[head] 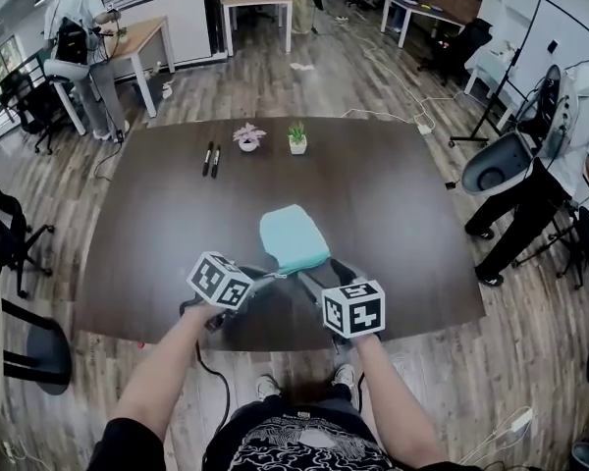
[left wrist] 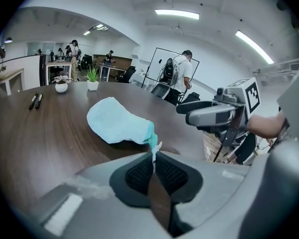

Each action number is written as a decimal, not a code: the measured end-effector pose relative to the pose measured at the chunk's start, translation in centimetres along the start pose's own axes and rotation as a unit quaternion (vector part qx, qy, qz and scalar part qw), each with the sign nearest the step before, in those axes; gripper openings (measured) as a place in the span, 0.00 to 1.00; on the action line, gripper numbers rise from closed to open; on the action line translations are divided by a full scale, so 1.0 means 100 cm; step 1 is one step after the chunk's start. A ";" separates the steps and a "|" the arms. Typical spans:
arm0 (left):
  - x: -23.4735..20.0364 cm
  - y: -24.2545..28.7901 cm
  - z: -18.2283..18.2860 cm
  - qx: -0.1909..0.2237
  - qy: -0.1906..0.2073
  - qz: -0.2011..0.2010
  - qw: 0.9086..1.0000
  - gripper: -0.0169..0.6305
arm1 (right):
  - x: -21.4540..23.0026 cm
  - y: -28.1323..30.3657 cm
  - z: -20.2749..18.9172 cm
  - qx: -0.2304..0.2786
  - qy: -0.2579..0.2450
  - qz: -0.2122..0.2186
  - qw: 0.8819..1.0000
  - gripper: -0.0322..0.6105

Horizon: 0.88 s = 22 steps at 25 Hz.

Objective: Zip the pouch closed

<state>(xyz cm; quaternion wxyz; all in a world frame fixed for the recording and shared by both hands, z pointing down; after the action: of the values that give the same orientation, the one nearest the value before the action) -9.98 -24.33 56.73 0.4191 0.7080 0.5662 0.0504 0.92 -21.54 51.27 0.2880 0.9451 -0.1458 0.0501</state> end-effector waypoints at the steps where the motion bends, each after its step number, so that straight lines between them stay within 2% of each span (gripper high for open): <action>1: 0.000 -0.003 0.003 0.002 -0.001 0.000 1.000 0.06 | -0.001 0.002 0.002 0.000 -0.002 0.008 1.000 0.54; 6: 0.000 -0.014 0.013 0.015 -0.012 0.003 1.000 0.06 | -0.006 0.011 0.007 -0.004 -0.018 0.046 0.999 0.53; 13: 0.004 -0.020 0.021 0.010 -0.013 0.020 1.000 0.06 | -0.009 0.018 0.012 -0.005 -0.039 0.105 0.994 0.50; 22: 0.019 -0.020 0.032 0.001 -0.010 0.029 1.000 0.06 | -0.027 0.020 0.009 -0.011 -0.058 0.198 0.978 0.44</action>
<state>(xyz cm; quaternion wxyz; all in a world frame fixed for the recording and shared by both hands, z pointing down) -9.11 -24.39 52.61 0.4225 0.7249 0.5413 0.0545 -2.20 -22.94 51.10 0.2735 0.8957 -0.3472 0.0496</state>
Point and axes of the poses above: the fingertips, and each gripper's own axes: y forward along the fingers, x to its right, z out of its top, the point moved 2 cm from there along -y, backward along the fingers, and after that the axes turned 3 degrees about -y, right-handed, at the moved point
